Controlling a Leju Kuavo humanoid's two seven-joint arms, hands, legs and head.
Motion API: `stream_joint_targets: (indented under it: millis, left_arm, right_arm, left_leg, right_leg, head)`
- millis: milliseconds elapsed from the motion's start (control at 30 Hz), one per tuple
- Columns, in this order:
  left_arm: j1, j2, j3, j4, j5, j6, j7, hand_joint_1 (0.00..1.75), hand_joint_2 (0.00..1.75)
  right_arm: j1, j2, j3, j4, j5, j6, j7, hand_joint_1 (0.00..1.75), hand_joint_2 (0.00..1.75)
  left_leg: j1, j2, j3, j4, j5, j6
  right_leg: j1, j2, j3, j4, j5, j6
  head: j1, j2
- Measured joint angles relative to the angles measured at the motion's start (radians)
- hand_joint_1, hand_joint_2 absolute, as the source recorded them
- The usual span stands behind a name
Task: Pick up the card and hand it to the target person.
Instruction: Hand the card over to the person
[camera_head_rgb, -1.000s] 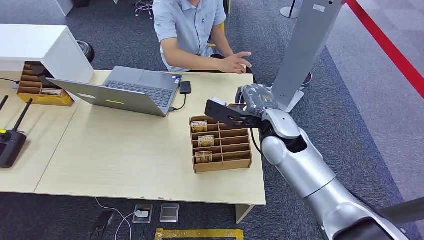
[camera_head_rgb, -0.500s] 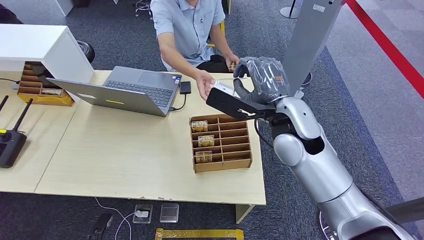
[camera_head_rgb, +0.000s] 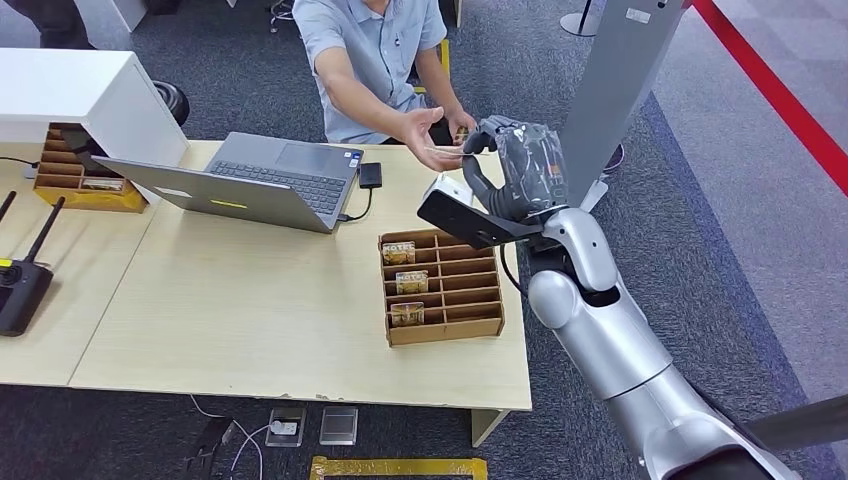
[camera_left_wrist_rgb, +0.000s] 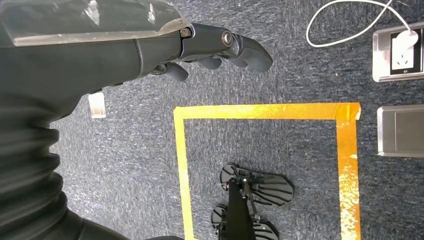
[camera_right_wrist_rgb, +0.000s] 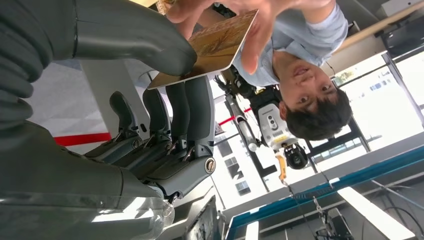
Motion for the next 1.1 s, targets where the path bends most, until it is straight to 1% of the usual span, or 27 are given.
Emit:
stream_joint_targets:
  millis: [300,433,567,667,833,900,967,1100]
  left_arm:
    - [0.0,0.0,0.0,0.0,0.0,-0.002,0.006,0.0,1.75]
    - [0.0,0.0,0.0,0.0,0.0,-0.01,0.006,0.0,1.75]
    - [0.0,0.0,0.0,0.0,-0.001,-0.02,-0.001,0.0,0.0]
    - [0.001,0.0,0.0,0.0,0.002,-0.014,-0.009,0.0,0.0]
    - [0.01,0.0,0.0,0.0,0.012,-0.002,-0.012,0.0,0.0]
    - [0.014,0.0,0.0,0.0,0.014,0.0,-0.013,0.0,0.0]
    - [0.017,0.0,0.001,0.0,0.016,0.002,-0.015,0.0,0.0]
    - [0.026,0.001,0.001,0.0,0.023,0.012,-0.024,0.0,0.0]
  right_arm:
    - [0.006,0.033,0.001,0.069,-0.05,0.001,-0.03,1.33,1.75]
    - [0.007,0.042,0.002,0.089,-0.096,0.004,-0.051,0.0,1.75]
    - [0.01,0.044,0.002,0.099,-0.15,0.009,-0.068,0.0,1.75]
    - [0.02,0.044,0.001,0.099,-0.227,0.01,-0.095,0.0,1.75]
    - [0.064,0.04,-0.011,0.071,-0.419,0.017,-0.145,0.0,1.75]
    - [0.082,0.036,-0.019,0.054,-0.471,0.027,-0.153,0.0,1.75]
    - [0.098,0.032,-0.027,0.037,-0.542,0.054,-0.161,0.0,1.75]
    - [0.157,0.01,-0.05,-0.035,-0.754,0.123,-0.164,0.0,1.75]
  left_leg:
    - [0.0,0.0,0.0,0.0,0.0,0.0]
    - [0.0,0.0,0.0,0.0,0.0,0.0]
    - [0.0,0.0,0.0,0.0,0.0,0.0]
    - [0.0,0.0,0.0,0.0,0.0,0.0]
    - [0.0,0.0,0.0,0.0,0.0,0.0]
    - [0.0,0.0,0.0,0.0,0.0,0.0]
    - [0.0,0.0,0.0,0.0,0.0,0.0]
    - [0.0,0.0,0.0,0.0,0.0,0.0]
  right_leg:
    - [0.0,0.0,0.0,0.0,0.0,0.0]
    - [0.0,0.0,0.0,0.0,0.0,0.0]
    - [0.0,0.0,0.0,0.0,0.0,0.0]
    - [0.0,0.0,0.0,0.0,0.0,0.0]
    - [0.0,0.0,0.0,0.0,0.0,0.0]
    - [0.0,0.0,0.0,0.0,0.0,0.0]
    - [0.0,0.0,0.0,0.0,0.0,0.0]
    - [0.0,0.0,0.0,0.0,0.0,0.0]
  head:
    - [0.0,0.0]
    - [0.0,0.0]
    - [0.0,0.0]
    - [0.0,0.0]
    - [0.0,0.0]
    - [0.0,0.0]
    - [0.0,0.0]
    - [0.0,0.0]
